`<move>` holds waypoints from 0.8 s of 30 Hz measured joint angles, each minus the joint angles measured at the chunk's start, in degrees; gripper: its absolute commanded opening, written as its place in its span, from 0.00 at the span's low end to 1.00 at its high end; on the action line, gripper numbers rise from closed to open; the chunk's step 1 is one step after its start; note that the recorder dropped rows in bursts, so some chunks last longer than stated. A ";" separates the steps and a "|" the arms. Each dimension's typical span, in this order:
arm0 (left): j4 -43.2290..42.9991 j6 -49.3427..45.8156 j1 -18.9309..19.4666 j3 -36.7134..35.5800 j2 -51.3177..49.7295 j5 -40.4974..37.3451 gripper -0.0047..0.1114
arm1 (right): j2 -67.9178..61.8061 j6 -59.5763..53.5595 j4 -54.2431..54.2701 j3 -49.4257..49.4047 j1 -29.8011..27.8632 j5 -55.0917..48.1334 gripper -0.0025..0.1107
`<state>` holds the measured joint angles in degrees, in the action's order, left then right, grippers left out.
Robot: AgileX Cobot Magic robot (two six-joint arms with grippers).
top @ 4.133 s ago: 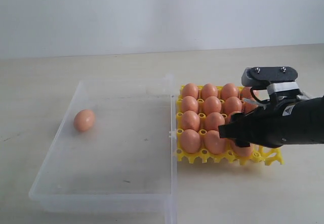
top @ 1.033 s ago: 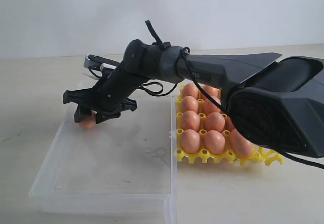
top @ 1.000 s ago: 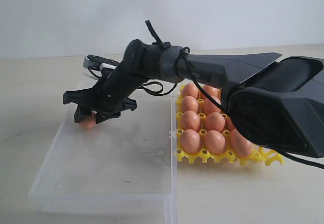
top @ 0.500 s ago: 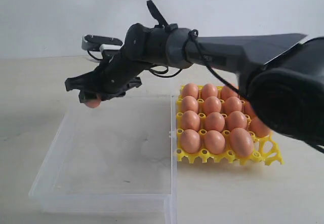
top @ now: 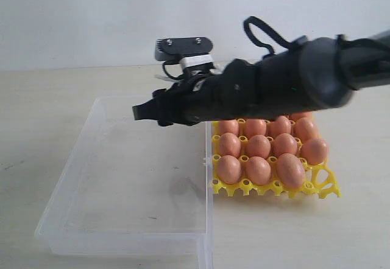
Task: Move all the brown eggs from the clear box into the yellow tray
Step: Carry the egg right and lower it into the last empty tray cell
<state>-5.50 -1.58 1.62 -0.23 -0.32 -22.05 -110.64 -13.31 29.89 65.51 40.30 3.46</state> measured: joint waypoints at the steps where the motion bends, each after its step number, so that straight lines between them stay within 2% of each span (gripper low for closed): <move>1: 0.00 0.00 0.00 0.00 0.00 0.00 0.04 | 2.99 0.00 0.00 -4.28 0.00 3.86 0.02; 8: 0.00 0.00 0.00 0.00 0.00 0.00 0.04 | 17.71 -0.13 0.00 -24.50 0.00 21.96 0.02; 13: 0.00 0.00 0.00 0.00 0.00 0.00 0.04 | 25.21 -0.80 4.12 -36.18 0.00 31.54 0.02; 19: 0.00 0.00 0.00 0.00 0.00 0.00 0.04 | 29.00 -7.13 13.08 -44.78 0.00 35.50 0.02; 24: 0.00 0.00 0.00 0.00 0.00 0.00 0.04 | 29.52 -11.75 19.09 -46.53 0.00 35.61 0.02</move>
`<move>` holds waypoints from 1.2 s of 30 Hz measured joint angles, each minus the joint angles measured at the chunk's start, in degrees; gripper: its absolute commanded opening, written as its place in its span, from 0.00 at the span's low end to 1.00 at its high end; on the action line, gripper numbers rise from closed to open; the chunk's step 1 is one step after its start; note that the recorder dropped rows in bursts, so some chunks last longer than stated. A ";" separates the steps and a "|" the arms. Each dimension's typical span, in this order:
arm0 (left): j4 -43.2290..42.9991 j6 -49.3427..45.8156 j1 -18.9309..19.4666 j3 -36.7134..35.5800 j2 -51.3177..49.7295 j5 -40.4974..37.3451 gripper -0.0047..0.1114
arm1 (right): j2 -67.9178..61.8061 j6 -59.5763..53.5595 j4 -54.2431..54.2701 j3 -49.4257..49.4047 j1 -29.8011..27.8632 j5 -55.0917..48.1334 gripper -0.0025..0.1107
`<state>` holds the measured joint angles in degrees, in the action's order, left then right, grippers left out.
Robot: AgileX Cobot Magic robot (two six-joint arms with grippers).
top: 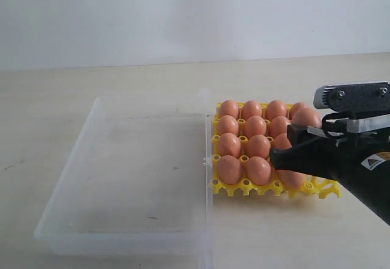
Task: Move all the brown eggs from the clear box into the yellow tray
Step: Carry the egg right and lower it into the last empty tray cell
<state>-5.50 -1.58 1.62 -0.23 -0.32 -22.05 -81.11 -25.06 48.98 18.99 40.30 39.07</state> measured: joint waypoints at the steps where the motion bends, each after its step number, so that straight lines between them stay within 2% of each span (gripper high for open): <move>1: 0.00 0.00 0.00 0.00 0.00 0.00 0.04 | 0.00 -0.79 1.18 -0.28 0.00 0.00 0.02; 19: 0.00 0.00 0.00 0.00 0.00 0.00 0.04 | 0.00 -15.47 18.02 -0.62 -0.11 -6.58 0.02; 25: 0.00 0.00 0.00 0.00 0.00 0.00 0.04 | 0.03 -21.82 24.21 -0.62 -6.00 -13.47 0.02; 29: 0.00 0.00 0.00 0.00 0.00 0.00 0.04 | 0.03 -22.70 24.33 -0.51 -8.55 -16.76 0.02; 36: 0.00 0.00 0.00 0.00 0.00 0.00 0.04 | 0.03 -22.98 22.02 2.42 -8.79 -22.46 0.02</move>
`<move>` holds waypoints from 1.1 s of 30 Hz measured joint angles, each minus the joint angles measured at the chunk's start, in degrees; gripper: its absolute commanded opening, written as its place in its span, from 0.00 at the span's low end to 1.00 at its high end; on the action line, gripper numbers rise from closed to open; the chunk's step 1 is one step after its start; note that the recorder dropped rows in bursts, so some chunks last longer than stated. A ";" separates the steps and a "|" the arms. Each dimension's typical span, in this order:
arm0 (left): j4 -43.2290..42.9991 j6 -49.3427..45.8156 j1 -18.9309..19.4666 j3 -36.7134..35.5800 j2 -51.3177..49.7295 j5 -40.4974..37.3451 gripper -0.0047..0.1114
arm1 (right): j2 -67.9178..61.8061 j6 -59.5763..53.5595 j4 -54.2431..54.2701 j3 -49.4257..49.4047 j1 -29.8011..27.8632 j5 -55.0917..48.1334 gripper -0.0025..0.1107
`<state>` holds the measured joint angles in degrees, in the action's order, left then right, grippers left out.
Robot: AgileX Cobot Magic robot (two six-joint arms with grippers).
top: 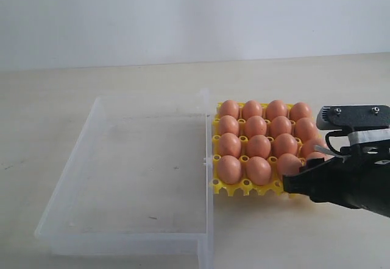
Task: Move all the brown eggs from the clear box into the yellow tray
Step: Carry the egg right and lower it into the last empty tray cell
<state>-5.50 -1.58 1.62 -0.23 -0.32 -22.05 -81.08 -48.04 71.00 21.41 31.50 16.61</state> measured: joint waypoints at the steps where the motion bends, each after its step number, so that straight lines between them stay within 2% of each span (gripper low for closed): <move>1: 0.00 0.00 0.00 0.00 0.00 0.00 0.04 | 0.00 -0.09 0.00 -0.03 0.00 0.15 0.02; 14: 0.00 0.00 0.00 0.00 0.00 0.00 0.04 | 0.00 -0.38 0.00 -0.03 -0.42 4.73 0.02; 20: 0.00 0.00 0.00 0.00 0.00 0.00 0.04 | 0.00 -0.63 -1.67 -0.03 -5.07 2.43 0.02; 25: 0.00 0.00 0.00 0.00 0.00 0.00 0.04 | -4.62 -0.63 -3.78 2.76 -5.32 -1.45 0.02; 33: 0.00 0.00 0.00 0.00 0.00 0.00 0.04 | -8.74 -0.63 -4.67 5.60 -5.46 -1.50 0.02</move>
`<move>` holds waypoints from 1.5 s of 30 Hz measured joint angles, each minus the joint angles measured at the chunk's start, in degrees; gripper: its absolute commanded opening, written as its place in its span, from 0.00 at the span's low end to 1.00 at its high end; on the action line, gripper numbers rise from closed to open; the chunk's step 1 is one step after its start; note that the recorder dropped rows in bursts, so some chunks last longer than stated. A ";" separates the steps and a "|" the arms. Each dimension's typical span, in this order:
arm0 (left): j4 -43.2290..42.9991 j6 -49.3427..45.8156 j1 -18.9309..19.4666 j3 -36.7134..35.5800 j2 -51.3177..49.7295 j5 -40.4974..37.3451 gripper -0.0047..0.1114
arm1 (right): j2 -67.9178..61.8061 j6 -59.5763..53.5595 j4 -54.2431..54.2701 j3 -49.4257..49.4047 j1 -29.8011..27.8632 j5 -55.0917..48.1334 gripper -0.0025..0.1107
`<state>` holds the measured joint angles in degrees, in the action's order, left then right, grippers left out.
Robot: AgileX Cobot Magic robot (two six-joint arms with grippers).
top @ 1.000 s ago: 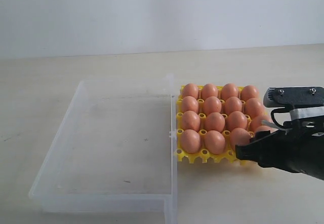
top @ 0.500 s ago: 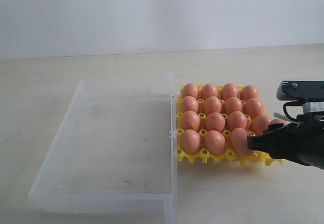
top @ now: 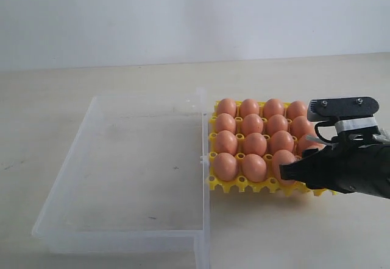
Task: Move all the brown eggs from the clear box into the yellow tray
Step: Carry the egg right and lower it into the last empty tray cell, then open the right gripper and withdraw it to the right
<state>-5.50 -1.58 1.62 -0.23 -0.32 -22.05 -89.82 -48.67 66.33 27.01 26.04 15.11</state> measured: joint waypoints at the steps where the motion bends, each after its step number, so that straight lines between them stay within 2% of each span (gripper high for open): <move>1: 0.00 0.00 0.00 0.00 0.00 0.00 0.04 | -0.04 0.00 0.00 0.10 0.00 0.00 0.02; 5: 0.00 0.00 0.00 0.00 0.00 0.00 0.04 | -0.13 -0.40 0.00 0.13 0.00 -0.64 0.03; 7: 0.00 0.00 0.00 0.00 0.00 0.00 0.04 | -0.13 -0.52 0.00 0.13 0.00 -1.37 0.07; 9: 0.00 0.00 0.00 0.00 0.00 0.00 0.04 | -0.13 -0.64 0.00 0.13 0.00 -2.09 0.14; 15: 0.00 0.00 0.00 0.00 0.00 0.00 0.04 | -0.13 -0.75 -0.11 0.13 0.00 -3.20 0.51; 18: 0.00 0.00 0.00 0.00 0.00 0.00 0.04 | -0.13 -0.87 -0.11 0.13 0.00 -3.30 0.60; 27: 0.00 0.00 0.00 0.00 0.00 0.00 0.04 | 0.17 -0.87 -0.11 0.13 0.00 -3.89 0.59; 36: 0.00 0.00 0.00 0.00 0.00 0.00 0.04 | 5.55 -0.87 0.00 3.41 0.00 -12.12 0.59; 45: 0.00 0.00 0.00 0.00 0.00 0.00 0.04 | 5.85 -0.80 0.00 4.40 0.00 -13.11 0.59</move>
<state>-5.50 -1.58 1.62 -0.23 -0.32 -22.05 -83.97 -49.48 66.33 31.42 26.04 2.00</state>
